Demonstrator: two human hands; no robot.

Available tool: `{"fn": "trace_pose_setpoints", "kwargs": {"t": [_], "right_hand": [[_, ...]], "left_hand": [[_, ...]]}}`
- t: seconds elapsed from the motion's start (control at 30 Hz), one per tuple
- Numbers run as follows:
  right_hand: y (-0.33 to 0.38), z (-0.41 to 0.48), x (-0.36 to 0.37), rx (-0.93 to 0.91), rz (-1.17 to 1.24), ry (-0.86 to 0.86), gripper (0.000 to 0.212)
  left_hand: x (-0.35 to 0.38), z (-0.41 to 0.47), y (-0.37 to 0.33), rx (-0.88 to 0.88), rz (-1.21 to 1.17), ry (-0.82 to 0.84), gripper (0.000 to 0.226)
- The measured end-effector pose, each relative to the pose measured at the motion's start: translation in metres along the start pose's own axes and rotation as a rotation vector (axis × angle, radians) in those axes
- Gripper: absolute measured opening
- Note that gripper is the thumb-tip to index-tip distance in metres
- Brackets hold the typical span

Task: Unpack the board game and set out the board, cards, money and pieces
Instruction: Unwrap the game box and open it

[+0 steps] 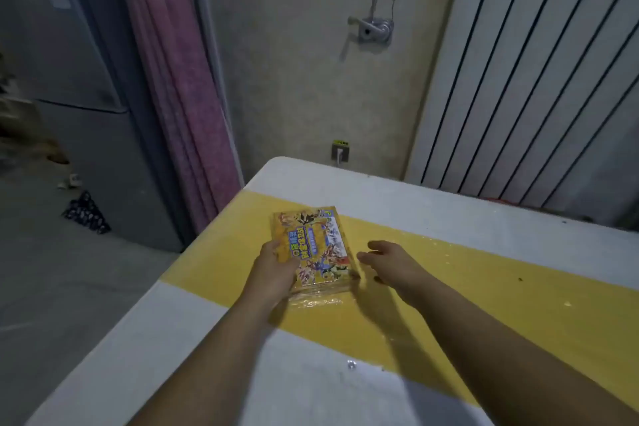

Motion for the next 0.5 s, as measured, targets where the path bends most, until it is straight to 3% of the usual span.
{"fn": "trace_pose_setpoints", "kwargs": {"t": [0.2, 0.37, 0.5], "right_hand": [[-0.028, 0.021, 0.023, 0.000, 0.026, 0.046, 0.038], [-0.063, -0.001, 0.017, -0.085, 0.177, -0.011, 0.049], [-0.099, -0.051, -0.003, -0.109, 0.449, 0.003, 0.018]], "left_hand": [[0.025, 0.007, 0.035, 0.040, -0.066, -0.069, 0.050], [0.034, -0.021, 0.049, 0.091, -0.140, -0.056, 0.050], [0.046, -0.072, 0.041, 0.090, -0.435, 0.001, 0.066]]}}
Point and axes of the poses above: each hand's wrist, its own z-axis towards the middle knuckle, its own x-axis out of the palm, y = z × x, the point moved 1 cm from there along z, towards the middle knuckle, and after that the axes turned 13 degrees about x, right-handed, at the moved point
